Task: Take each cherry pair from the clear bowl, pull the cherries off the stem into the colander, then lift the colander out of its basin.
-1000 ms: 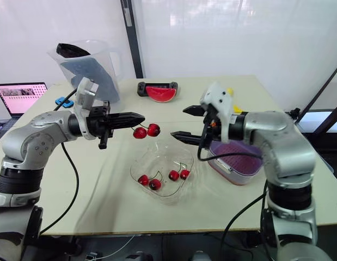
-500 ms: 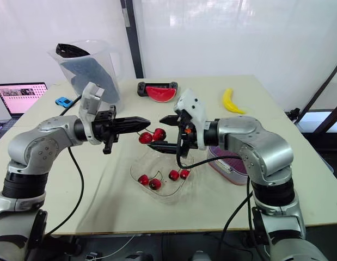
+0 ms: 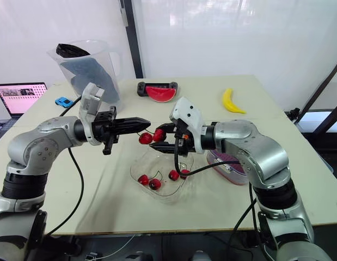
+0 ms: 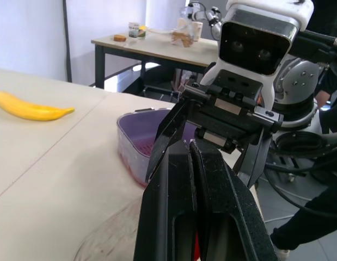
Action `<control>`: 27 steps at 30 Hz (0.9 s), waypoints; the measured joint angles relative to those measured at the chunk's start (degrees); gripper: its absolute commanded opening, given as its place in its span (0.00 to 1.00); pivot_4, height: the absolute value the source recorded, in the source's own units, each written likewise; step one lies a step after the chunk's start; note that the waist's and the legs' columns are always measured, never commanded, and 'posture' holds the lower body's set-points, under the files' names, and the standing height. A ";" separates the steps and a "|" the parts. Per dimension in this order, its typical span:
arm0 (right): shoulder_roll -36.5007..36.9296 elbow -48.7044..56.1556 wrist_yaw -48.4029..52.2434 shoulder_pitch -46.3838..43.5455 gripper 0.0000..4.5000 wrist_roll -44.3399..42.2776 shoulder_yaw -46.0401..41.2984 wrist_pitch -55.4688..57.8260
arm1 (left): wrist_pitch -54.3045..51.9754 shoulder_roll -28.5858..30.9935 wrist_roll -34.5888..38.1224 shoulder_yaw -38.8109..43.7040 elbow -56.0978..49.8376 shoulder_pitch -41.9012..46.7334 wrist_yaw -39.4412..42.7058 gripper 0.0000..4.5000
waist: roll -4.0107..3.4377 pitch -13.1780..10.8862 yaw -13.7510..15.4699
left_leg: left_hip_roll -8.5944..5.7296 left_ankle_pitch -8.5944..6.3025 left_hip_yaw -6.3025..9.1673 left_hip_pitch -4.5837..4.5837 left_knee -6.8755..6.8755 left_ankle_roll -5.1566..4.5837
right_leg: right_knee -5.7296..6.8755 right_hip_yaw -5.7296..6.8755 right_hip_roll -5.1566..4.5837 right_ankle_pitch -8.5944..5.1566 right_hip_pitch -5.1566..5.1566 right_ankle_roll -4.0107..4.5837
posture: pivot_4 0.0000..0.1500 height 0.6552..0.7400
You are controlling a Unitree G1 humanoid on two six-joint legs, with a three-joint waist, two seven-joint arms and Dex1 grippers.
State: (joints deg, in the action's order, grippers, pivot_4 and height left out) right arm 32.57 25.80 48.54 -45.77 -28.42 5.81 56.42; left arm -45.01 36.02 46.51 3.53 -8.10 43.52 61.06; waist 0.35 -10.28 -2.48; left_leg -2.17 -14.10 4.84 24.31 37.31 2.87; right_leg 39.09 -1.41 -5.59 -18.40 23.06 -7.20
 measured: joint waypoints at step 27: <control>9.46 -2.35 2.91 7.85 0.34 -2.32 -0.87 -5.40 | 0.50 0.20 -0.83 -0.14 0.62 -0.09 0.21 0.00 | 0.01 0.00 0.13 | 0.00 -0.08 -0.01 0.00 0.01 -0.15 | -0.03 0.00 0.00 0.00 -0.03 0.00 | 1.00 1.00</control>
State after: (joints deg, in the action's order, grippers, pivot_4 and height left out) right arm 42.03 23.45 51.44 -37.92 -30.74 4.94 51.02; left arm -44.51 36.22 45.68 3.40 -7.47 43.44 61.27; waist 0.35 -10.28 -2.35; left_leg -2.17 -14.19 4.84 24.31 37.33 2.72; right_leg 39.06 -1.40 -5.59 -18.40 23.03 -7.20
